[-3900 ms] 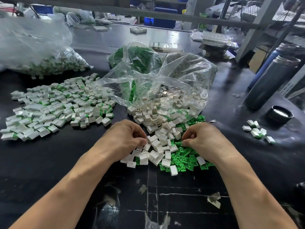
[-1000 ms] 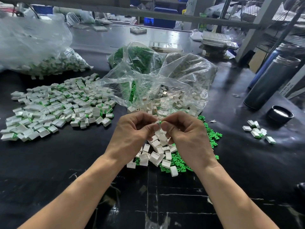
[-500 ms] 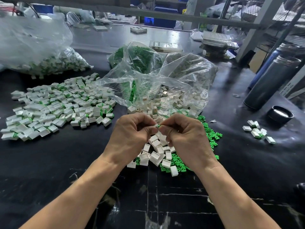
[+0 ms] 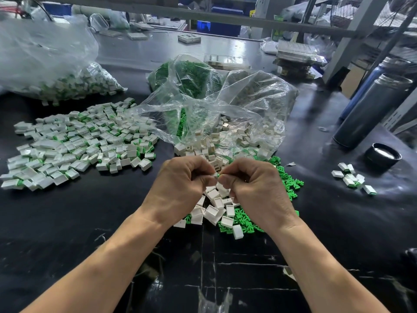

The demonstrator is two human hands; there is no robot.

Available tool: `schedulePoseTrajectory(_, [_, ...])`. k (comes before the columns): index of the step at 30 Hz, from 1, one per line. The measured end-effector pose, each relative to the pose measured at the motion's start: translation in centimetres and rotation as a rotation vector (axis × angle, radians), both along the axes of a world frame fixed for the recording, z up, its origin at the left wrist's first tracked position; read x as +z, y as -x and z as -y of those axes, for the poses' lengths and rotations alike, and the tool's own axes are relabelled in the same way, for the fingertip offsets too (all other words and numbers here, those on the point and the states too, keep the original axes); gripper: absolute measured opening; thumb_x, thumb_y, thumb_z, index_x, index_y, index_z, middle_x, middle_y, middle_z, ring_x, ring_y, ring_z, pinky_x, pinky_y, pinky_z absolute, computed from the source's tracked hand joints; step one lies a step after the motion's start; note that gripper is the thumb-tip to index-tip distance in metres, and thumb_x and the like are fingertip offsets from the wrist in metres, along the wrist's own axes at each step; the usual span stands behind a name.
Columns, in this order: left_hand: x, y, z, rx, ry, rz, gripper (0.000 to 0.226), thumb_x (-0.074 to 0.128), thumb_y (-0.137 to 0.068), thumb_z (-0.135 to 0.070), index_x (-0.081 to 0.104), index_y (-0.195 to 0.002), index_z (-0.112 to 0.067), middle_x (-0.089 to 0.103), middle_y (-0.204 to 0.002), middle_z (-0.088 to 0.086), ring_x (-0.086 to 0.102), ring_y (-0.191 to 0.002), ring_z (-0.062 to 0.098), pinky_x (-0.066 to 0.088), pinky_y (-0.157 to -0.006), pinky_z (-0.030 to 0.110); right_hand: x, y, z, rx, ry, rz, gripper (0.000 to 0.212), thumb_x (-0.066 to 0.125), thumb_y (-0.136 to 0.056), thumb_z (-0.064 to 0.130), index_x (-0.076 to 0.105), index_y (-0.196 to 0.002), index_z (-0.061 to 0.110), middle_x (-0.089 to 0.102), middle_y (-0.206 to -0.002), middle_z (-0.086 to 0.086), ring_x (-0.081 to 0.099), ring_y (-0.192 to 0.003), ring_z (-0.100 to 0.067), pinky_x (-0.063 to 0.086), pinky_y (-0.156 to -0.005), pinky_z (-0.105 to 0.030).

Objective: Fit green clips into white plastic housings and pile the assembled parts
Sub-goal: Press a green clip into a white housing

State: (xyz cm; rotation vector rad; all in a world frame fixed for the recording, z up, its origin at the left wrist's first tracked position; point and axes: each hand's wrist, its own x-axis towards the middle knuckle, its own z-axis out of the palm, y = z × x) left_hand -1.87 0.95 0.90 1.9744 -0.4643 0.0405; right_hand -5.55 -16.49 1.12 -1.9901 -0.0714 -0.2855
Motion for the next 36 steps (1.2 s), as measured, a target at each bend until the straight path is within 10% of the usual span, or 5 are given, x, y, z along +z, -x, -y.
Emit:
schedulePoseTrajectory(9, [0.5, 0.2, -0.2, -0.024, -0.154, 0.08, 0.023, 0.078, -0.086, 0.001, 0.074, -0.082, -0.021, 0.068, -0.07, -0.018, 0.064, -0.067, -0.004, 0.045, -0.058, 0.01, -0.1, 0.2, -0.1, 0.012, 0.108, 0.015, 0.019, 0.08, -0.086, 0.005, 0.076, -0.075, 0.02, 0.066, -0.066, 0.013, 0.057, -0.06, -0.001, 0.042, -0.056, -0.011])
schedulePoseTrajectory(15, [0.4, 0.0, -0.3, -0.01, -0.077, 0.028, 0.027, 0.077, -0.086, 0.001, 0.075, -0.08, -0.026, 0.069, -0.067, -0.018, 0.063, -0.062, -0.002, 0.051, -0.06, 0.018, 0.2, 0.2, -0.3, 0.018, -0.096, -0.094, 0.025, 0.077, -0.088, 0.004, 0.079, -0.076, 0.025, 0.072, -0.069, 0.0, 0.06, -0.058, -0.009, 0.055, -0.056, -0.035])
schedulePoseTrajectory(24, [0.0, -0.2, 0.0, 0.003, 0.022, -0.037, 0.026, 0.076, -0.085, 0.004, 0.075, -0.079, -0.022, 0.072, -0.068, -0.001, 0.067, -0.06, 0.017, 0.061, -0.062, 0.045, -0.2, 0.0, -0.2, 0.02, -0.227, -0.148, 0.025, 0.076, -0.087, -0.002, 0.08, -0.075, 0.019, 0.071, -0.066, -0.005, 0.06, -0.054, -0.013, 0.051, -0.05, -0.026])
schedulePoseTrajectory(36, [-0.2, -0.4, 0.1, -0.004, 0.102, -0.179, 0.009, 0.074, -0.092, -0.006, 0.074, -0.088, -0.014, 0.071, -0.075, 0.012, 0.064, -0.064, 0.015, 0.06, -0.068, 0.038, -0.4, -0.6, 0.7, 0.071, -0.272, -0.188, 0.016, 0.071, -0.095, 0.004, 0.08, -0.086, 0.013, 0.075, -0.074, -0.01, 0.065, -0.059, -0.018, 0.059, -0.056, -0.032])
